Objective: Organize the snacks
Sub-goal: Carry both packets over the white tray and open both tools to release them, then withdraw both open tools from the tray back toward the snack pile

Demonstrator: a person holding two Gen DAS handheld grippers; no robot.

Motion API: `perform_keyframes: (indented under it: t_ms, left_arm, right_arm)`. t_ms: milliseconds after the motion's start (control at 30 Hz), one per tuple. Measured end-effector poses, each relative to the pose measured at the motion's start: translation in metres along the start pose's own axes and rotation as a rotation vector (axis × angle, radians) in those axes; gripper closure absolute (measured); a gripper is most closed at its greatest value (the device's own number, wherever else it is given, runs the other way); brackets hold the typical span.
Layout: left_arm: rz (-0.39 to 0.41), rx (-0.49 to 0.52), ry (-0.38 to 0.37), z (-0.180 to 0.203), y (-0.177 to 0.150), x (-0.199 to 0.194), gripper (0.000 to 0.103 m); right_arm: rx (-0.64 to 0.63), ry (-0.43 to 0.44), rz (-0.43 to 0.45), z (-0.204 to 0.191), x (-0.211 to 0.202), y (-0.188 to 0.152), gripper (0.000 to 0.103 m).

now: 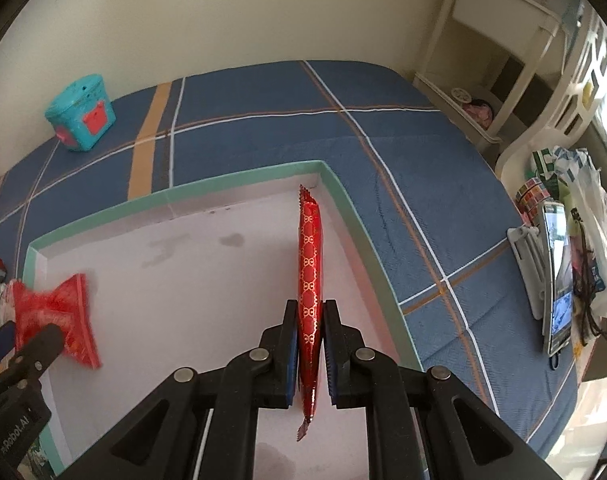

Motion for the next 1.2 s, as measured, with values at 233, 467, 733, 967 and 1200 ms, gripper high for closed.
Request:
perform_keyframes:
  t_ms: [233, 467, 733, 967, 1200]
  left_arm:
    - [-0.015, -0.028, 0.013, -0.007, 0.002, -0.015, 0.035]
    - [-0.017, -0.052, 0.058, -0.02, 0.009, -0.025, 0.035]
    - [-0.026, -0.109, 0.145, -0.05, 0.011, -0.026, 0.017]
    - [-0.045, -0.129, 0.246, -0.077, 0.0, -0.021, 0.008]
    - [-0.049, -0.157, 0.279, -0.092, -0.005, -0.017, 0.004]
  right_arm:
    - [0.007, 0.088, -0.021, -0.017, -0.009, -0.001, 0.088]
    - [0.024, 0.181, -0.022, -0.034, -0.025, 0.003, 0.07]
    - [0.015, 0.201, -0.032, -0.039, -0.037, 0.003, 0.04]
    - [-0.01, 0.196, -0.072, -0.046, -0.03, -0.008, 0.021]
    - [-0.009, 0.197, -0.094, -0.048, -0.022, -0.015, 0.004]
Point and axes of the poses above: each gripper's, at about its wrist camera, not at the fingertips, and x roughly the way its jaws point, z to its right, y to its top, the point moved 6 cm from there along x, roughly the way its jaws point, and after that the axes turned 14 degrees about z, right-handed, at the moved point
